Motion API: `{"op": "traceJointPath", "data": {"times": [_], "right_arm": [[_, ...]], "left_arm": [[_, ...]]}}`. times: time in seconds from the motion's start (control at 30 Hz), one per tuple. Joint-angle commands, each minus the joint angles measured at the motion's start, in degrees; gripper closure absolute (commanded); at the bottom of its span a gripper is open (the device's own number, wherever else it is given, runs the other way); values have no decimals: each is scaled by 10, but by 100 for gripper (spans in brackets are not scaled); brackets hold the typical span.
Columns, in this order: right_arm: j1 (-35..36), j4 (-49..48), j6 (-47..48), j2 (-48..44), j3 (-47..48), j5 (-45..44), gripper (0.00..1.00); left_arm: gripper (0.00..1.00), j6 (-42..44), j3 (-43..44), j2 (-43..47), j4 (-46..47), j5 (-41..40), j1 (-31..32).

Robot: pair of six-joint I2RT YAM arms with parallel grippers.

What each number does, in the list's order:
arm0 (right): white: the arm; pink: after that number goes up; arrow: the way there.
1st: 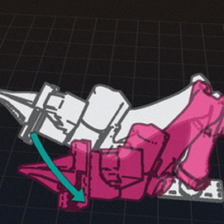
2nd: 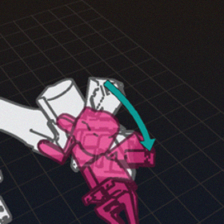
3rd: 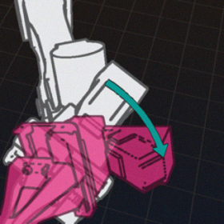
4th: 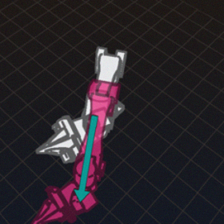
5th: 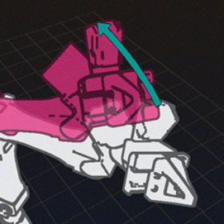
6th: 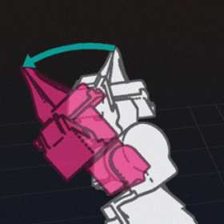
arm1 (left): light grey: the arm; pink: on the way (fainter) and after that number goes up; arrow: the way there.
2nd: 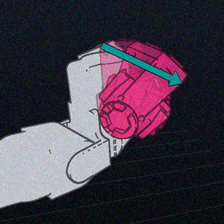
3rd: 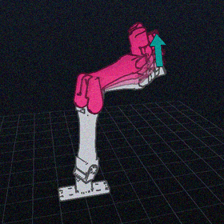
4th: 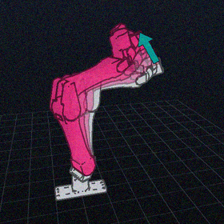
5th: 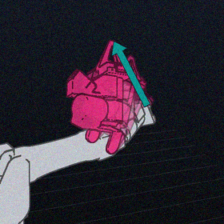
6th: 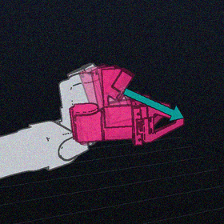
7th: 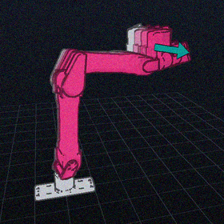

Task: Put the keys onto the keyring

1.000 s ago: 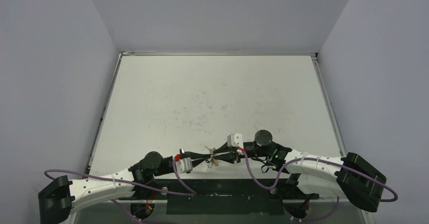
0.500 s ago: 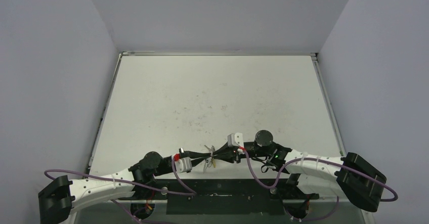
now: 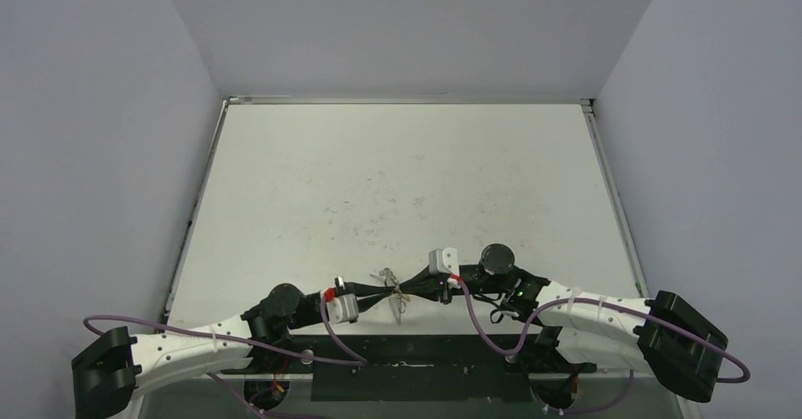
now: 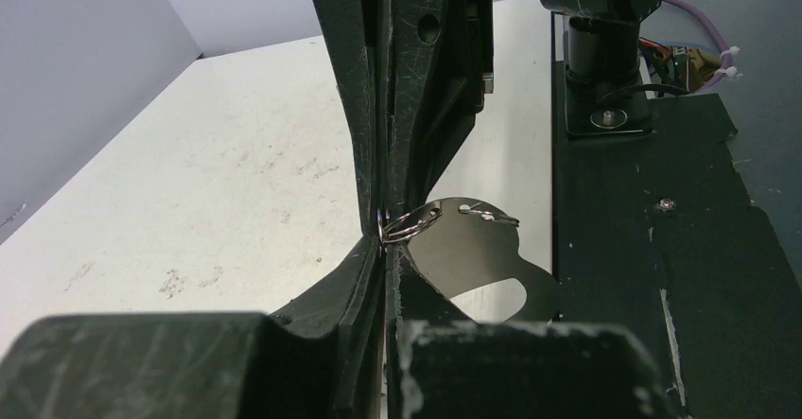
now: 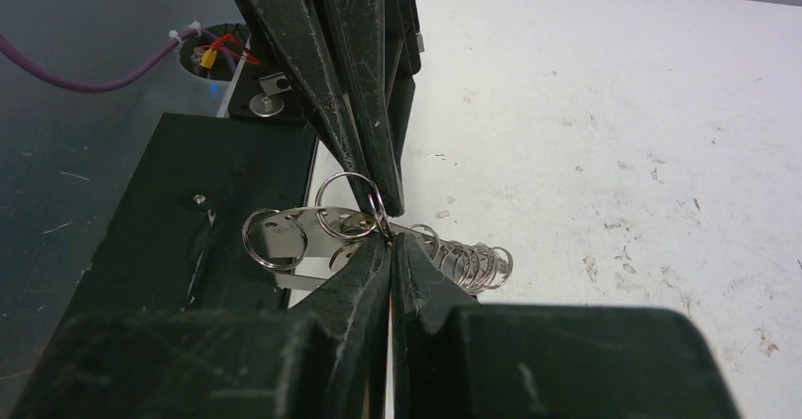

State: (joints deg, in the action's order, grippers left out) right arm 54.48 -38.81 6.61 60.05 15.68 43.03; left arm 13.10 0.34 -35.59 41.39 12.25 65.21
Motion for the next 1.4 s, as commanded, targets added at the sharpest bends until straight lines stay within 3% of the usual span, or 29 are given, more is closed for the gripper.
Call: {"op": "traceJointPath", "data": {"times": [0.0, 0.17, 0.27, 0.4, 0.53, 0.7, 0.87, 1.03, 1.2, 1.37], "right_arm": [[10, -46, -13, -34, 18, 9, 100], [10, 20, -20, -60, 39, -8, 100], [10, 83, -12, -65, 62, -15, 100], [10, 168, 10, -65, 93, -19, 100], [10, 206, 22, -71, 106, -32, 100], [10, 227, 30, -73, 110, -40, 100], [9, 248, 27, -79, 96, -90, 100], [3, 245, -17, -107, 62, -168, 67], [-8, 234, -101, -170, 5, -306, 34], [-45, 254, -172, -233, -33, -388, 23]], "left_arm": [[100, -2, -25, -1, -12, -2, 3], [100, -1, -25, 14, -27, -19, 3], [94, 1, -25, 23, -34, -21, 3], [76, 7, -24, 33, -45, -28, 3], [66, 17, -16, 54, -78, -46, 3], [73, 24, -16, 88, -110, -77, 3], [67, 10, -17, 105, -142, -90, 3], [58, -33, -15, 65, -132, -101, 3], [55, -42, 19, -76, -92, -75, 4], [52, 4, 106, -254, -98, -14, 8]]}}
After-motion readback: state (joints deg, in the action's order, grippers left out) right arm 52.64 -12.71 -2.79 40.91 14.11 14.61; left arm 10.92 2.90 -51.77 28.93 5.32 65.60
